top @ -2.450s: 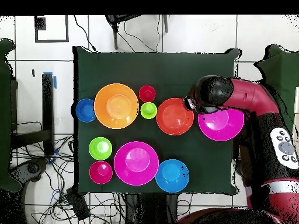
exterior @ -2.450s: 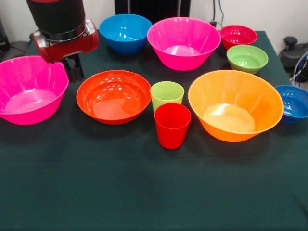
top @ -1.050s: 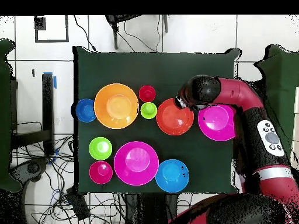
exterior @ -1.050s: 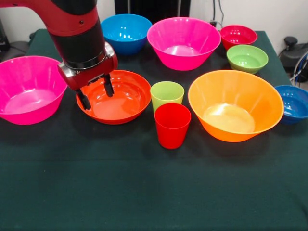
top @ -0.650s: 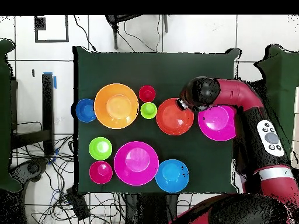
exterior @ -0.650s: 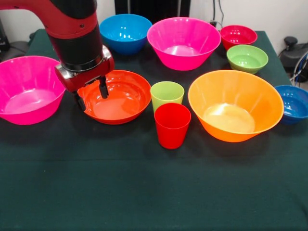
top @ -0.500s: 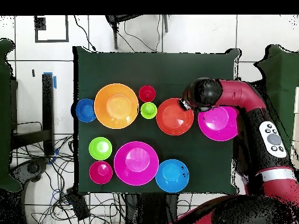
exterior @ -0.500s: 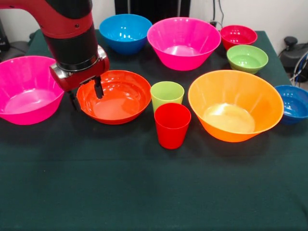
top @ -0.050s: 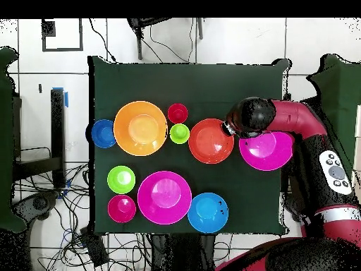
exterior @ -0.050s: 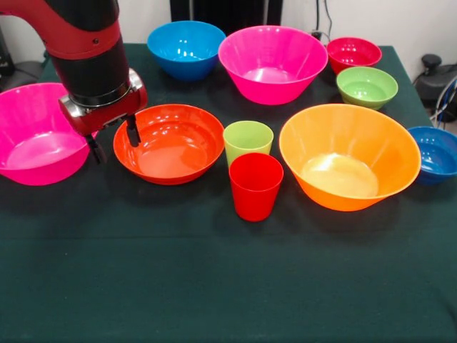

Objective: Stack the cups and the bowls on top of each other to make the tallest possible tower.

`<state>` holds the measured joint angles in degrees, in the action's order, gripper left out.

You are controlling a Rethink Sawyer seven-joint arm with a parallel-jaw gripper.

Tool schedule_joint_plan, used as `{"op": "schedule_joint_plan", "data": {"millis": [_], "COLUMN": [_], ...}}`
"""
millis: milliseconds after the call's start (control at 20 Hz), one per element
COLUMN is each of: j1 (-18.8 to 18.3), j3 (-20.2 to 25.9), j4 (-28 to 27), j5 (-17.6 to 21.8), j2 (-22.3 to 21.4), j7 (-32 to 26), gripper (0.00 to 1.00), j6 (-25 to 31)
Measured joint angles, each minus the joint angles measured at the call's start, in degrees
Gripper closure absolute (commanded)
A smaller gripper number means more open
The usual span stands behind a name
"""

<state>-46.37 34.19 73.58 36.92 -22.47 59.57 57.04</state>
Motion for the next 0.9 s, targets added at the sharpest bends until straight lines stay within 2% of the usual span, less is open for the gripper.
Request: {"op": "schedule_joint_plan", "data": {"millis": [600,900], "j1": [-0.92,-0.92], "j3": [1.38,1.42], "j4": [-0.07,-0.07], "j5": [0.43,2.25], "j2": [2.27,2.28], "j7": [0.0,0.0], "gripper": [0.0,0.0], "j6": [-0.01,0.0]}}
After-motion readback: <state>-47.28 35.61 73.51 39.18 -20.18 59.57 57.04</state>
